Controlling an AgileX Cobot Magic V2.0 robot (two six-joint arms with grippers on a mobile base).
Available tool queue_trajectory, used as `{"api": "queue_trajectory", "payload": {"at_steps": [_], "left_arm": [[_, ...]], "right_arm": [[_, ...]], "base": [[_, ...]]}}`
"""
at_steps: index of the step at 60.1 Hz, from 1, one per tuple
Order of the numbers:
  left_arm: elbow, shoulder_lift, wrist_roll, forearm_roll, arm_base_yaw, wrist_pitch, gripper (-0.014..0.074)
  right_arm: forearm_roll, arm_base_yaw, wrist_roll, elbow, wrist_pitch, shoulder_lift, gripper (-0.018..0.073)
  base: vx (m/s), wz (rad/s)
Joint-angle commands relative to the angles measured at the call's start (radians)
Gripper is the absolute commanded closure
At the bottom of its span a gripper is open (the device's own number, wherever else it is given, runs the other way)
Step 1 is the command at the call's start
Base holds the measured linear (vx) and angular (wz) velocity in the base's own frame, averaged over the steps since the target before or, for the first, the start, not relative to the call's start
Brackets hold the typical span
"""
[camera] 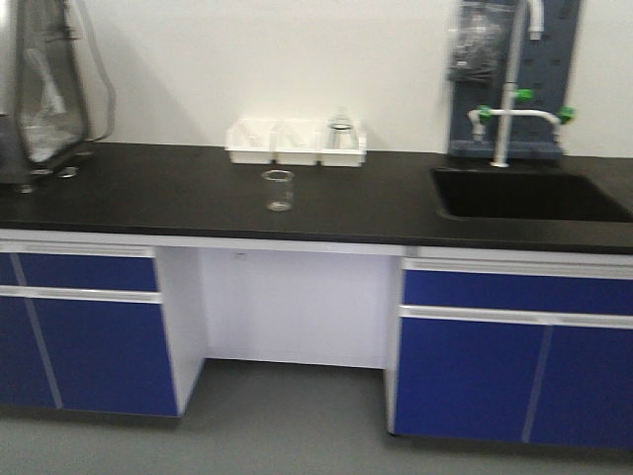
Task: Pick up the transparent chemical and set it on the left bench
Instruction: 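Drive the base to the bench with the three white bins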
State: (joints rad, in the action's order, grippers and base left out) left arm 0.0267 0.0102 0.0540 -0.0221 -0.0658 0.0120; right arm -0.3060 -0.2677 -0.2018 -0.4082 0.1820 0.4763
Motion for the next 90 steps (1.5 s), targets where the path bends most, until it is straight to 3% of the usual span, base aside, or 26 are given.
{"api": "queue_trajectory", "payload": {"at_steps": [1, 35, 90], "left_arm": [[0.016, 0.019, -0.008, -0.001, -0.002, -0.078, 0.0600], [0.016, 0.019, -0.008, -0.001, -0.002, -0.078, 0.0600], [0.016, 0.019, -0.008, -0.001, -0.002, -0.078, 0.0600]], "right_arm": [[-0.013, 0.002, 0.007, -0.030, -0.078, 0.002, 0.0561], [-0.013, 0.002, 0.007, -0.030, -0.078, 0.002, 0.0561], [-0.013, 0.002, 0.007, -0.030, -0.078, 0.002, 0.0561]], "base": [[0.16, 0.64], [0.27, 0.45], [0.39, 0.07]]}}
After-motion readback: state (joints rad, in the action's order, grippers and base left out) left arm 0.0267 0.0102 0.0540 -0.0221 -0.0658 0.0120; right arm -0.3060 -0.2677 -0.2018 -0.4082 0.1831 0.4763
